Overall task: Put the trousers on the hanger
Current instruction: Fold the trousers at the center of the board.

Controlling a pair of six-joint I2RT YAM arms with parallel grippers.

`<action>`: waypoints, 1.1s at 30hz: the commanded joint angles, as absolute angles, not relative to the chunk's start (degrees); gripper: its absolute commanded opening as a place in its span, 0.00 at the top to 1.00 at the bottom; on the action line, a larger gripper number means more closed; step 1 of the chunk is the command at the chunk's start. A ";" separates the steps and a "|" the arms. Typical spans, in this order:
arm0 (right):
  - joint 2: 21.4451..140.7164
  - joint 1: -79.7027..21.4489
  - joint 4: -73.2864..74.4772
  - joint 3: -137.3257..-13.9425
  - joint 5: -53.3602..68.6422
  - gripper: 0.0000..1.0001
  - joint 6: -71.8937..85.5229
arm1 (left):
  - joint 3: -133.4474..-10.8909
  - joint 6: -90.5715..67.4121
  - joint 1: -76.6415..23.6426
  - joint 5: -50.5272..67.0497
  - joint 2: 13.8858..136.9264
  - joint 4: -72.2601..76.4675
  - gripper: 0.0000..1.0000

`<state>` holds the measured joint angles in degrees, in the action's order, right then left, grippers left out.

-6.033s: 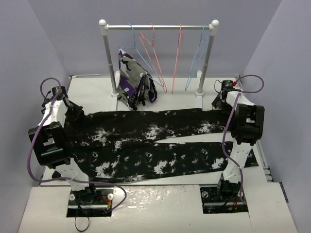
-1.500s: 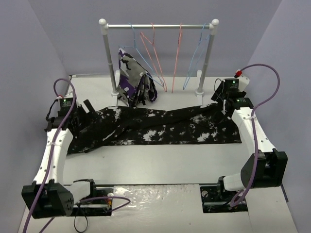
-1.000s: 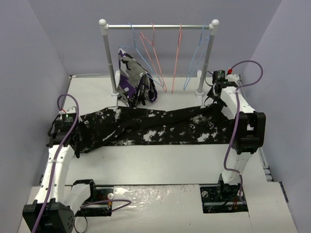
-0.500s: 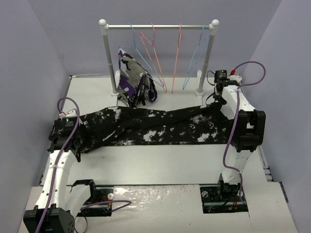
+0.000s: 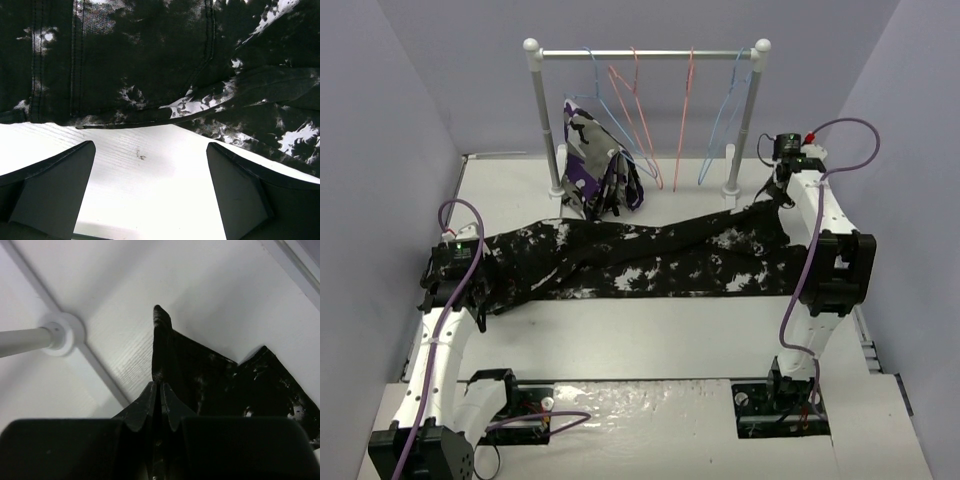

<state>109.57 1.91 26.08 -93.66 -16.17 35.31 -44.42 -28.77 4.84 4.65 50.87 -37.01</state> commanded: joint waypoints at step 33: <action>62.22 10.80 13.72 -53.47 -10.52 0.46 34.23 | -42.35 -44.02 4.99 2.65 55.84 -43.94 0.07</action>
